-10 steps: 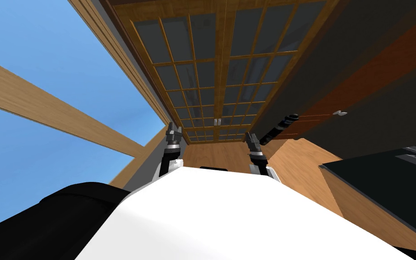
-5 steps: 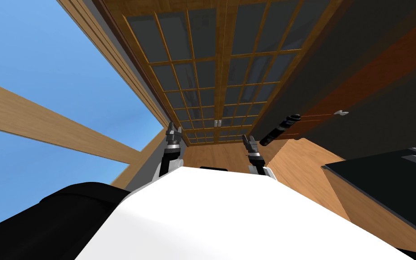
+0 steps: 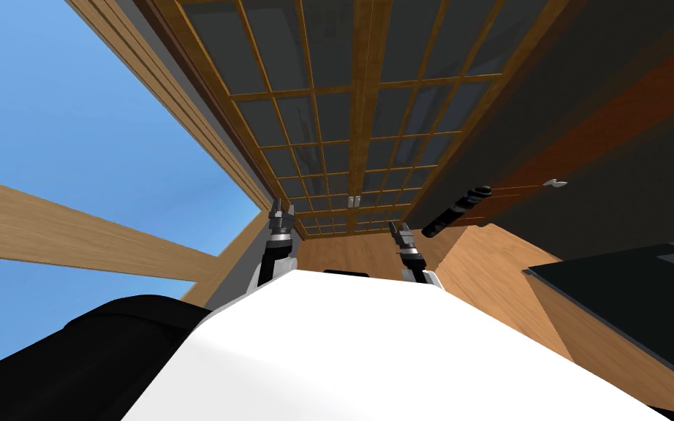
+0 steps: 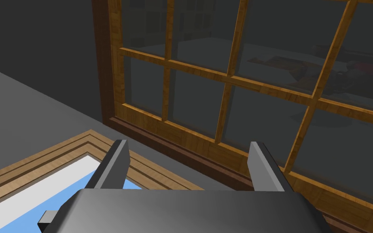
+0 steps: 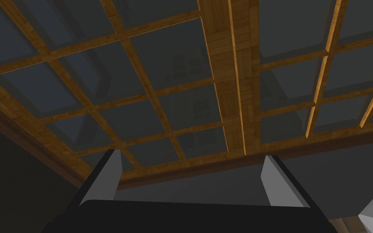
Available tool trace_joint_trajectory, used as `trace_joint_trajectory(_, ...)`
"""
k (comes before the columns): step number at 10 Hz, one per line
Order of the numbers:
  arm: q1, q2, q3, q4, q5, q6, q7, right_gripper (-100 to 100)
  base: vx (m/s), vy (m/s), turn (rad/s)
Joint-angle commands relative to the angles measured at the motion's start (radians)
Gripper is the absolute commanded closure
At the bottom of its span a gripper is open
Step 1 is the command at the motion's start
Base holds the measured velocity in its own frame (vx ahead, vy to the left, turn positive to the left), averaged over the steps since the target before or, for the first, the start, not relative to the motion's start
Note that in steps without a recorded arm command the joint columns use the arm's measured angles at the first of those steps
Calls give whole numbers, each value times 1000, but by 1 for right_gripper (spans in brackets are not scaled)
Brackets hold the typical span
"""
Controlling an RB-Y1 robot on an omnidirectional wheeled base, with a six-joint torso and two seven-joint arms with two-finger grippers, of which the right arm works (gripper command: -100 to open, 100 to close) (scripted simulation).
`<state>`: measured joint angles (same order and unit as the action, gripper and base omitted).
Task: Pull the door open
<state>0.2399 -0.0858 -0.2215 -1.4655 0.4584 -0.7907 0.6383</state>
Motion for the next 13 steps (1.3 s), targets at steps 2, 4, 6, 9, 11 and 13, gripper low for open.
trace_joint_trajectory(2, -19, 4, -12, 53, 36, -11, 36, -100, 87, 33, -30)
trace_joint_trajectory(4, -32, 8, -21, 95, 62, -21, 62, -100, 92, 49, -30)
trace_joint_trajectory(6, -46, 12, -31, 137, 89, -31, 88, -100, 90, 52, -38)
trace_joint_trajectory(9, -72, 23, -49, 217, 139, -51, 138, -100, 100, 45, -38)
trace_joint_trajectory(11, -92, 32, -62, 276, 176, -65, 175, -100, 137, 56, -52)
trace_joint_trajectory(13, -109, 43, -74, 329, 210, -78, 208, -100, 129, 66, -50)
